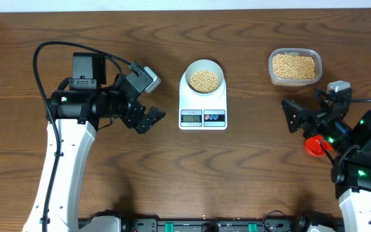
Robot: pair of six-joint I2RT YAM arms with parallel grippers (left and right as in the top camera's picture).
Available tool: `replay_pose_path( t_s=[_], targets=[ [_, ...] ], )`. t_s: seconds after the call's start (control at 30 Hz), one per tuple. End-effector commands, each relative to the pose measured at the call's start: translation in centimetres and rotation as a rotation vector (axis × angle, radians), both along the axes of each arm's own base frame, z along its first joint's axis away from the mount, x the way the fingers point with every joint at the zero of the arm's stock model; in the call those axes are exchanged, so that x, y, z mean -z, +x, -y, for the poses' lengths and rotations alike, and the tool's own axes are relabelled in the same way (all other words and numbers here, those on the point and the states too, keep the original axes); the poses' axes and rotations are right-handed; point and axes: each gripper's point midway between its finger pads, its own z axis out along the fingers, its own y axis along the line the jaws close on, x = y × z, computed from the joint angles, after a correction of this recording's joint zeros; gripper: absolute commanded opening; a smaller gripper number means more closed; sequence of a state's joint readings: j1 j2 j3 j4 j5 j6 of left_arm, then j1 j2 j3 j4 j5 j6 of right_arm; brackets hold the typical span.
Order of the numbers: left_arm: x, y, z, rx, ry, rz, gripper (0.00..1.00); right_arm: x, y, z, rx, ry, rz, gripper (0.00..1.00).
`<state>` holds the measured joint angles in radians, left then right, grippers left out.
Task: Scoop item into bowl and weigh 50g on scale
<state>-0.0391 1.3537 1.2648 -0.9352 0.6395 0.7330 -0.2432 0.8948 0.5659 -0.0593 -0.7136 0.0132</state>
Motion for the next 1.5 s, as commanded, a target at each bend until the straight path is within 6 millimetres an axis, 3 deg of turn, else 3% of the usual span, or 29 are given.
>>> replay_pose_path(
  t_s=[0.0, 0.2, 0.6, 0.87, 1.47],
  targets=[
    [-1.2, 0.4, -0.2, -0.007, 0.002, 0.034, 0.98, -0.3, 0.1, -0.3, -0.009, -0.036, 0.019, 0.99],
    [-1.2, 0.4, -0.2, -0.007, 0.002, 0.034, 0.98, -0.4, -1.2, -1.1, -0.015, -0.1, 0.085, 0.99],
    [-1.2, 0.4, -0.2, -0.007, 0.002, 0.034, 0.98, 2.4, -5.6, -1.9, 0.031, -0.144, 0.358, 0.99],
    [-1.2, 0.4, -0.2, -0.007, 0.002, 0.034, 0.98, 1.1, -6.1, -2.5, 0.001, -0.139, 0.427, 0.99],
    [-1.2, 0.4, -0.2, -0.007, 0.002, 0.034, 0.98, 1.1, -6.4, -3.0, -0.035, -0.132, 0.43, 0.99]
  ],
)
